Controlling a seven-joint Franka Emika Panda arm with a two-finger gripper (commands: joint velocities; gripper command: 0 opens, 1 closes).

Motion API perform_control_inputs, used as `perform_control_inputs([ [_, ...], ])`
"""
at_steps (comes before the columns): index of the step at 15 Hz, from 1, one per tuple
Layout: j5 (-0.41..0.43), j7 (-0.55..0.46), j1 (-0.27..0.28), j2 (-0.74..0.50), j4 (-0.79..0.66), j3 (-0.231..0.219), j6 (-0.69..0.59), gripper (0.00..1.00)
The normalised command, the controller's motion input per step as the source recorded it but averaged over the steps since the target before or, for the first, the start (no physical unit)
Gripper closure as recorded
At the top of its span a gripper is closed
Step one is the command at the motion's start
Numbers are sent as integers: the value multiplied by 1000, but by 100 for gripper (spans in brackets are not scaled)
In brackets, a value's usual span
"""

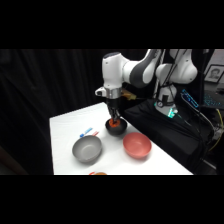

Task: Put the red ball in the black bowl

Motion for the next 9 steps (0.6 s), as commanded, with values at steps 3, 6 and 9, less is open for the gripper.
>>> perform_control_inputs([
  [3,69,-166,-104,-278,-279,-74,134,97],
  [6,20,-110,-94,-116,-204,-65,223,97],
  [9,-20,-50,-84,45,-156,-60,346,97],
])
